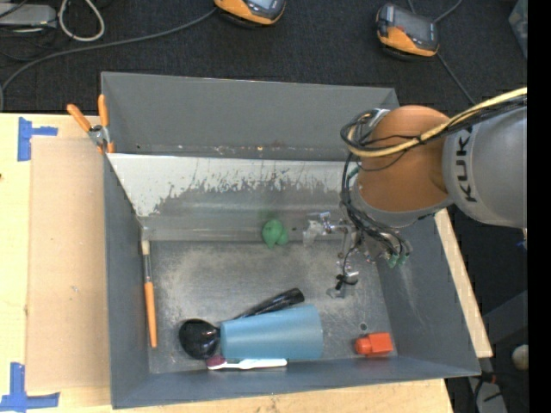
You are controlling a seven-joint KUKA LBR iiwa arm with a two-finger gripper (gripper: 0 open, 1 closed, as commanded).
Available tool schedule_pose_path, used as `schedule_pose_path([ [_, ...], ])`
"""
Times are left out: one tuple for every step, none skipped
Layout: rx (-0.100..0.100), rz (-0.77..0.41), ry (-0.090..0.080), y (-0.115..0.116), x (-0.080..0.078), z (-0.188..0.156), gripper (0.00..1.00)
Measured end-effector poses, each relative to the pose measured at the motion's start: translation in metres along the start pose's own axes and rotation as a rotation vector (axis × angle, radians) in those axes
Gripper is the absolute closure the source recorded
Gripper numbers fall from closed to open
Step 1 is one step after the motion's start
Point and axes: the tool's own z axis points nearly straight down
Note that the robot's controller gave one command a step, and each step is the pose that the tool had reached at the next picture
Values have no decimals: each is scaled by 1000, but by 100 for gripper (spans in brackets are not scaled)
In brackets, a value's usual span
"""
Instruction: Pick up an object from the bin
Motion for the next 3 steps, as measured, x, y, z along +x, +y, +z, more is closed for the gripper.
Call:
schedule_pose_path([
  [-1, 268, 7, -14, 49, 49, 0],
  [1, 33, -10, 15, 3, -30, 0],
  [-6, -101, 19, -2, 23, 74, 0],
])
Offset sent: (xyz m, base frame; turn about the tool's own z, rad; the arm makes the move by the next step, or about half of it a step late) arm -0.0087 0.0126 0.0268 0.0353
